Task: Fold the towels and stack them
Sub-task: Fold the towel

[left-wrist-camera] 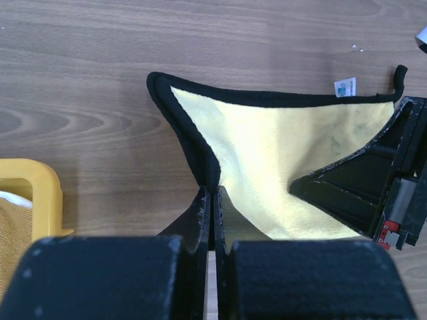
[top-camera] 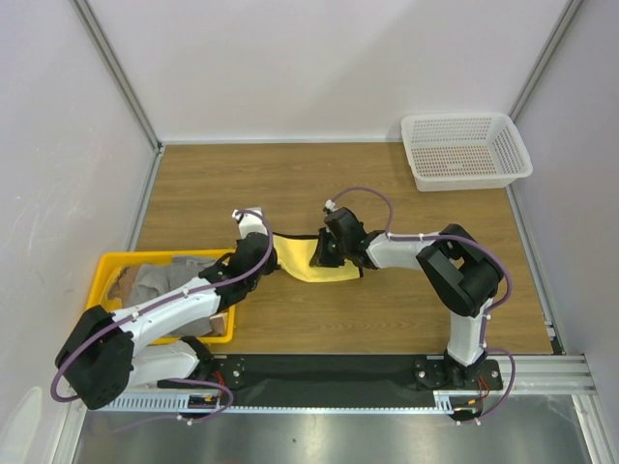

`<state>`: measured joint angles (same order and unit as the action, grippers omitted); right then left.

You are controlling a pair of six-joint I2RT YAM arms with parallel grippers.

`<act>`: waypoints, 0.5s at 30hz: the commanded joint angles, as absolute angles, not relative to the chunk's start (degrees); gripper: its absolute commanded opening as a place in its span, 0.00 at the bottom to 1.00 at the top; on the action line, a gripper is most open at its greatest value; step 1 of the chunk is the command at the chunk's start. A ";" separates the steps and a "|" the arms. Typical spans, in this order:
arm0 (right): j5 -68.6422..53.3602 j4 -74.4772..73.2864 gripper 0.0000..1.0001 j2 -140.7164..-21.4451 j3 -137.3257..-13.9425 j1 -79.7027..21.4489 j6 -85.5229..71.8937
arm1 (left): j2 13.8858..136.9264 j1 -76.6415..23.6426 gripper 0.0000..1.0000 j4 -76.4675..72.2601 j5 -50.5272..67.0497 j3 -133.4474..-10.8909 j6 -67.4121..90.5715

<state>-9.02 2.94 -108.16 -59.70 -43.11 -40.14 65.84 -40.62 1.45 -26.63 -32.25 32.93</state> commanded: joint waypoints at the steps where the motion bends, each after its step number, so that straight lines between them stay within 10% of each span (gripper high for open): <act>1: -8.53 5.19 0.00 -105.82 -60.12 -43.86 -42.01 | 66.00 -41.57 0.00 1.06 -26.72 -33.58 31.99; 15: -7.73 7.47 0.00 -108.45 -59.06 -46.23 -43.33 | 63.11 -43.42 0.00 0.79 -26.10 -33.05 29.19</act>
